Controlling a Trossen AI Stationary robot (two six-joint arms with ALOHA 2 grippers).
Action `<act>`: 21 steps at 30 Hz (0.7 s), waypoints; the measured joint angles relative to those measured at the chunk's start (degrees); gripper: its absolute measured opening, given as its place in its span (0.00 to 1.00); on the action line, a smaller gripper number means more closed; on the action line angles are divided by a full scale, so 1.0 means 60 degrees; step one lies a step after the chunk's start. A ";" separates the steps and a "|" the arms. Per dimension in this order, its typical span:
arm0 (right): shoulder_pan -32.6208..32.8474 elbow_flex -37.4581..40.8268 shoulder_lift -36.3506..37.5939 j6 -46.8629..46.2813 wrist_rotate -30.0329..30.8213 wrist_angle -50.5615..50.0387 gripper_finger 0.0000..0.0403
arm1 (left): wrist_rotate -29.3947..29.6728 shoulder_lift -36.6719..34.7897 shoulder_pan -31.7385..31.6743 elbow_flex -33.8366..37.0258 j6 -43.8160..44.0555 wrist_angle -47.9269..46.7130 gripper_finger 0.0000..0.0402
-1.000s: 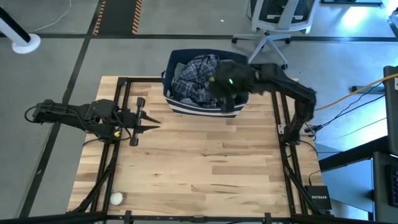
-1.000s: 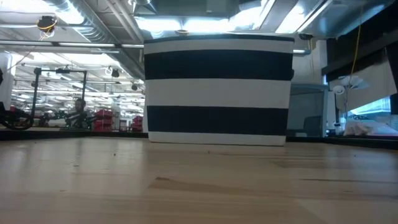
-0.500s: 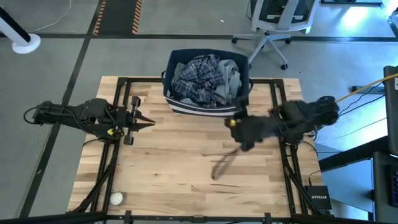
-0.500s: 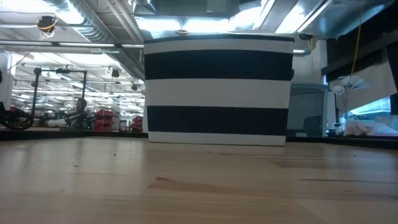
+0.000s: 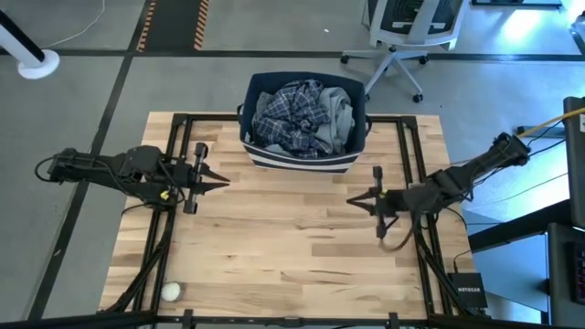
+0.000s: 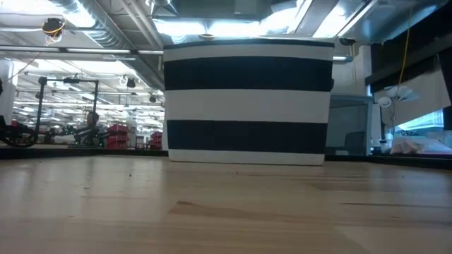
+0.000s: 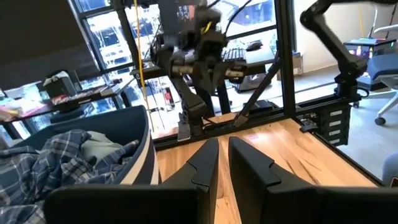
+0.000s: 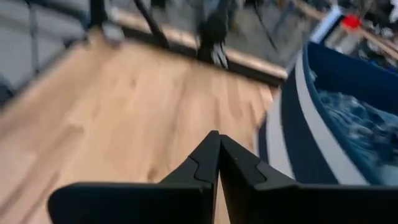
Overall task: Sort clothes
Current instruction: Return to Home Position
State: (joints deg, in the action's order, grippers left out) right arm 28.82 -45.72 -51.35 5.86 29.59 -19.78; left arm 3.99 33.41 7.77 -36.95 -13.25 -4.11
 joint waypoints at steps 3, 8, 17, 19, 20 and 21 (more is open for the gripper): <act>-0.0578 0.1591 0.0960 0.0582 -0.1056 0.2041 0.05 | -0.0006 0.0072 0.0003 0.0000 0.0155 0.0008 0.08; -0.1552 0.3519 0.2238 0.1298 -0.2606 0.4183 0.02 | -0.0635 0.0341 0.0000 0.0000 0.0924 -0.0724 0.05; -0.2567 0.5772 0.3663 0.1552 -0.4329 0.6089 0.07 | -0.1483 0.0379 -0.0003 0.0018 0.1145 -0.0844 0.00; -0.2565 0.5931 0.3749 0.1240 -0.4277 0.5838 0.07 | -0.1486 0.0350 -0.0090 0.0015 0.1196 -0.0846 0.00; -0.2565 0.5957 0.3739 0.1108 -0.4276 0.5698 0.08 | -0.1486 0.0350 -0.0154 0.0036 0.1257 -0.0858 0.01; -0.2565 0.5958 0.3721 0.1092 -0.4276 0.5597 0.08 | -0.1483 0.0289 -0.0232 0.0161 0.1340 -0.0707 0.01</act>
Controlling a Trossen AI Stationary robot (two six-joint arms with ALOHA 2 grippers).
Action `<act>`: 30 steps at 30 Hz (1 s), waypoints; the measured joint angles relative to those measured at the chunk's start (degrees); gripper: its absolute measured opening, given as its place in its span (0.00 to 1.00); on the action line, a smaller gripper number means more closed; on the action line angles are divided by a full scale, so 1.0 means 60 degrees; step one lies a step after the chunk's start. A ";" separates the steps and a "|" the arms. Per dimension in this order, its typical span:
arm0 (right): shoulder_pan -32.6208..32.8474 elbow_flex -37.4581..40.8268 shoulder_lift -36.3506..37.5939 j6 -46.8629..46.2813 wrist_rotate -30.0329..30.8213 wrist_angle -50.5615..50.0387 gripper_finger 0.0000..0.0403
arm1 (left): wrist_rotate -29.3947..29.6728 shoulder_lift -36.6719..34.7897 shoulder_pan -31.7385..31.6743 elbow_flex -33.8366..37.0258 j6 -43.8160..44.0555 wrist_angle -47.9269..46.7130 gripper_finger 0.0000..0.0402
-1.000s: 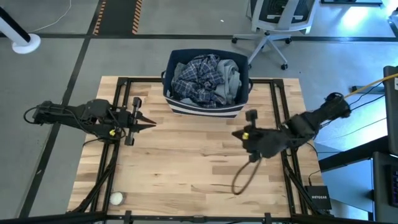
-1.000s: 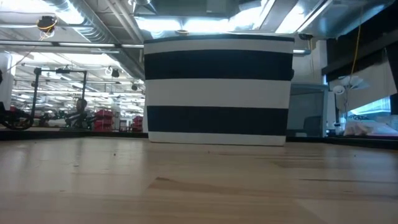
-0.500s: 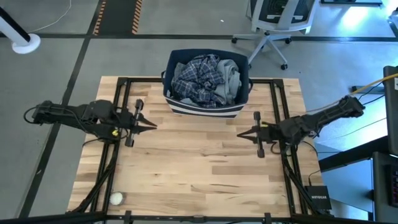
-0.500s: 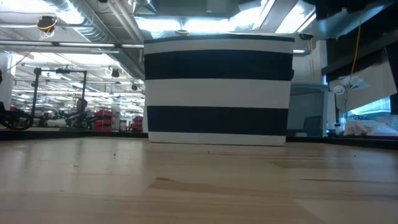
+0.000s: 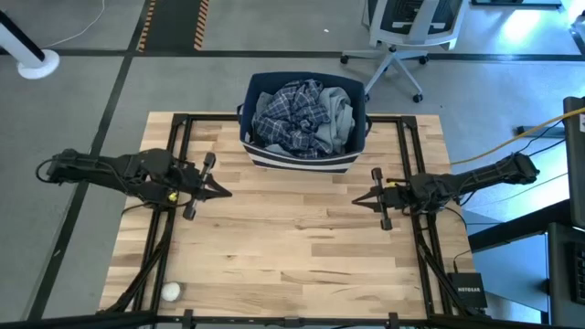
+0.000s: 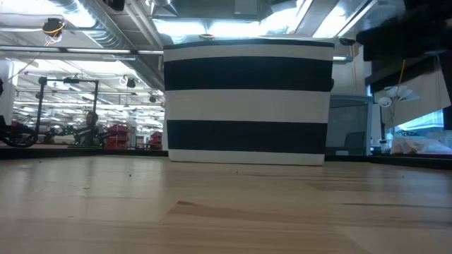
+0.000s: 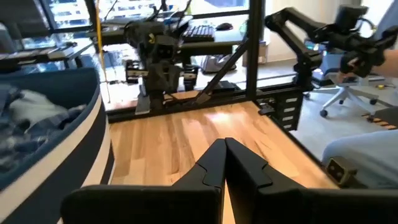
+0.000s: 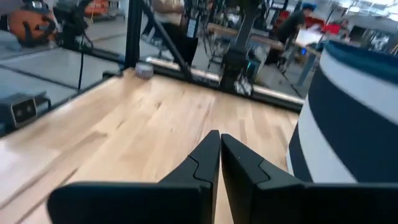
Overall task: Sort clothes
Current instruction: Return to Home Position
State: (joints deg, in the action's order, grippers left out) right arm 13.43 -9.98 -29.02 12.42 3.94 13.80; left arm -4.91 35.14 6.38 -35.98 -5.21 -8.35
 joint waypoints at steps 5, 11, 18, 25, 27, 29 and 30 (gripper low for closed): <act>0.0003 0.0000 -0.0029 0.0003 0.0001 -0.0248 0.08 | 0.0000 -0.0607 -0.0672 0.1518 0.0129 0.1178 0.00; 0.0011 0.0016 0.0013 0.1264 -0.0567 0.0012 0.08 | -0.0619 -0.1663 -0.1240 0.2903 0.0745 0.2065 0.00; 0.0007 0.1041 0.0147 0.1479 -0.0705 0.1421 0.08 | -0.0783 -0.2759 -0.1269 0.3810 0.1050 0.1996 0.00; 0.0007 0.1588 0.0675 0.1168 -0.0693 0.1558 0.08 | -0.0638 -0.3715 -0.1303 0.4648 0.1211 0.1987 0.00; 0.0007 0.1588 0.0794 0.1261 -0.0694 0.1515 0.08 | -0.0605 -0.3969 -0.1419 0.4870 0.1326 0.1975 0.00; 0.0007 0.1588 0.0919 0.1380 -0.0693 0.1373 0.08 | -0.0595 -0.4229 -0.1585 0.5085 0.1448 0.1929 0.00; 0.0007 0.1588 0.0987 0.1424 -0.0695 0.1308 0.08 | -0.0583 -0.4362 -0.1677 0.5190 0.1520 0.1873 0.00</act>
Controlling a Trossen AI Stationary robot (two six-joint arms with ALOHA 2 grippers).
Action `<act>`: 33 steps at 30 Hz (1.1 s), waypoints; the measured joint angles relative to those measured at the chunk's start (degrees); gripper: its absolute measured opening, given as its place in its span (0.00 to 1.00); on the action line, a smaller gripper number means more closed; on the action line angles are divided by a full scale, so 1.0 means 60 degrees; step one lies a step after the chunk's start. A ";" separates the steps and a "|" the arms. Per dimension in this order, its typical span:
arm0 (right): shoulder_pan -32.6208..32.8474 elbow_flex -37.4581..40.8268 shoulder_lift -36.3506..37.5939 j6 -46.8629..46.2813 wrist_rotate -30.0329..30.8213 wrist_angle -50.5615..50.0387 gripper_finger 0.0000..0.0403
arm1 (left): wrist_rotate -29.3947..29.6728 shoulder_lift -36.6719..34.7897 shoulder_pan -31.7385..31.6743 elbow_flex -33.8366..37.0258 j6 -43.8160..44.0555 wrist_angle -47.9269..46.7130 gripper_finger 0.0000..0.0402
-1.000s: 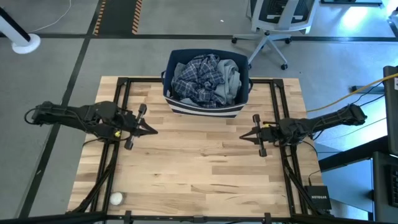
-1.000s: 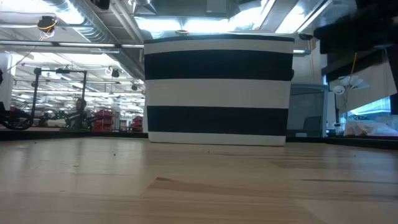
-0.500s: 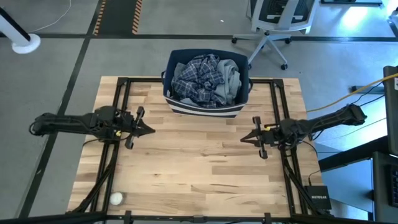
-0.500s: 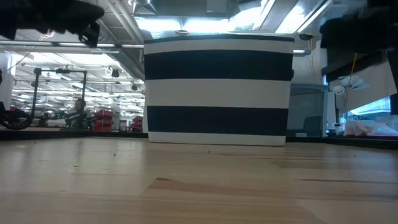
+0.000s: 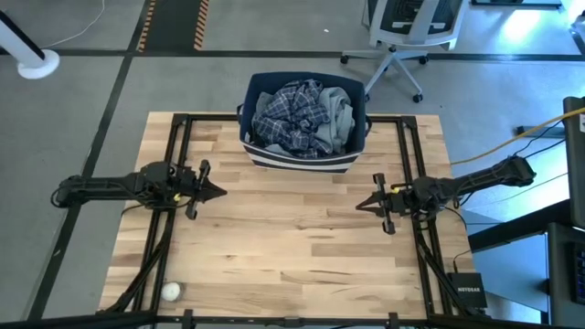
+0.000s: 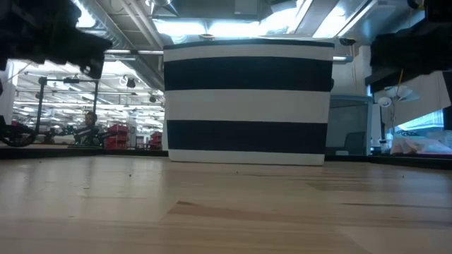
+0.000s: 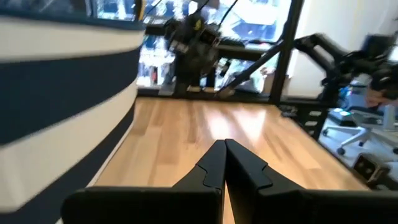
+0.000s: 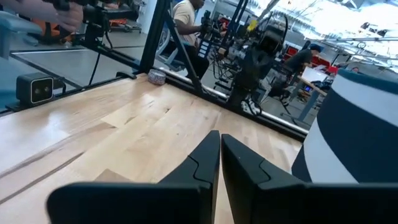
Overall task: Sort clothes
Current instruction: Return to Home Position
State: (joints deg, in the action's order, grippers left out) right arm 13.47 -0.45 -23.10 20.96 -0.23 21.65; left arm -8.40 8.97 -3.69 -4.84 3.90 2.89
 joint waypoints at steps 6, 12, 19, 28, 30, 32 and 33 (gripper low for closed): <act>0.0000 0.0000 0.0379 0.0082 -0.0066 -0.0136 0.08 | -0.0369 -0.0994 -0.0635 0.0302 0.0246 -0.0808 0.00; 0.0000 0.0000 0.0478 0.0227 -0.0073 -0.0149 0.08 | -0.1920 -0.1453 -0.1384 0.0295 0.0462 -0.1165 0.00; 0.0000 0.0000 0.0478 0.0236 0.0074 -0.0153 0.08 | -0.2026 -0.1453 -0.1974 0.0494 0.0772 -0.0520 0.00; 0.0000 0.0000 0.0475 0.0242 0.0437 -0.0358 0.08 | -0.1718 -0.1329 -0.2163 0.0721 0.1033 0.0087 0.00; 0.0000 0.0000 0.0475 0.0242 0.0437 -0.0451 0.08 | -0.1712 -0.1329 -0.2163 0.0721 0.1171 0.0084 0.00; 0.0000 0.0000 0.0475 0.0239 0.0436 -0.0582 0.08 | -0.1715 -0.1329 -0.2163 0.0721 0.1274 0.0084 0.00; 0.0000 0.0000 0.0475 0.0242 0.0434 -0.0719 0.08 | -0.1714 -0.1329 -0.2163 0.0721 0.1278 0.0084 0.00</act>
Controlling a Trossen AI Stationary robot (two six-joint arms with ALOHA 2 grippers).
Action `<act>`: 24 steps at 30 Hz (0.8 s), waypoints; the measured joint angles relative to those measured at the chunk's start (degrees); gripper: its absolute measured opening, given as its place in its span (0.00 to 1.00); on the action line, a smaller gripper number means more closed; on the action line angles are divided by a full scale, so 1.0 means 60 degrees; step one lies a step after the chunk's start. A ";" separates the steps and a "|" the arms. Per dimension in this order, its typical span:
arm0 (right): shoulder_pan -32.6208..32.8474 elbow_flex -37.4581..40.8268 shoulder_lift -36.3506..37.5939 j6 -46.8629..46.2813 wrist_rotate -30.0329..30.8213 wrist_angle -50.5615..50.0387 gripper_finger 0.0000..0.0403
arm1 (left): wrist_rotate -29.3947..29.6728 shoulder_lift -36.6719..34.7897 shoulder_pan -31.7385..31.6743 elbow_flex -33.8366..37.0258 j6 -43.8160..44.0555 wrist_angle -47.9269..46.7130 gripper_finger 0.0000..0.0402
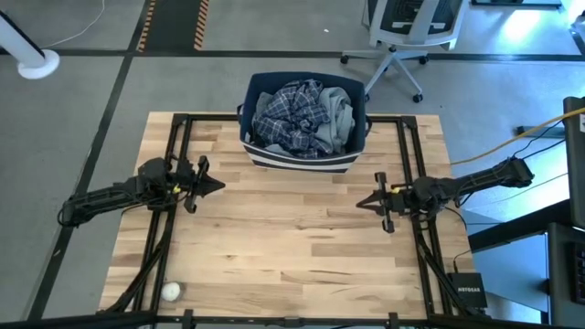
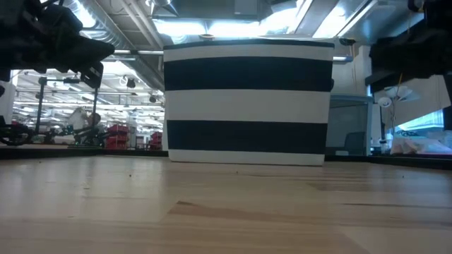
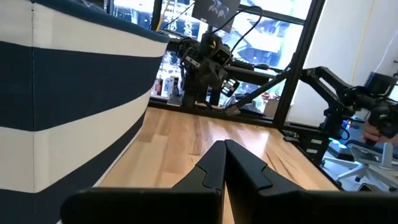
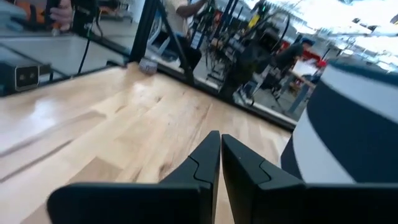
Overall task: Sort clothes
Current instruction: Return to Home Position
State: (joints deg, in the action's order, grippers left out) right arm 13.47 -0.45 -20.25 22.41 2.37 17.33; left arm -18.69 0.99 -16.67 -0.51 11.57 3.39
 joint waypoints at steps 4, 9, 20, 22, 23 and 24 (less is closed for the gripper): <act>0.0000 0.0000 0.0000 -0.0056 -0.0004 -0.0621 0.08 | 0.0000 0.0000 0.0000 0.0000 0.0000 0.0001 0.00; 0.0000 0.0000 0.0000 -0.0452 -0.0048 -0.1320 0.08 | 0.0002 0.0000 0.0000 0.0000 0.0000 -0.0002 0.01; -0.0018 -0.0007 0.0899 0.0242 -0.0133 -0.1169 0.08 | 0.0057 0.0004 0.0000 0.0000 -0.0912 0.0016 0.02; -0.0018 -0.0007 0.1403 0.0370 -0.0598 -0.1476 0.08 | 0.0063 0.0002 0.0000 0.0000 -0.1158 0.0006 0.02; -0.0018 -0.0007 0.1703 0.0418 -0.0906 -0.1709 0.08 | 0.0068 0.0000 0.0000 0.0000 -0.1219 0.0004 0.02; -0.0018 -0.0007 0.2036 0.0451 -0.1113 -0.1999 0.08 | 0.0068 0.0004 0.0000 0.0000 -0.1216 0.0004 0.02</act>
State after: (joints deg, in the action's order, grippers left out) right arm 13.37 -0.49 -8.04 25.12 -4.30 5.34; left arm -18.28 1.02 -16.67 -0.51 4.28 3.42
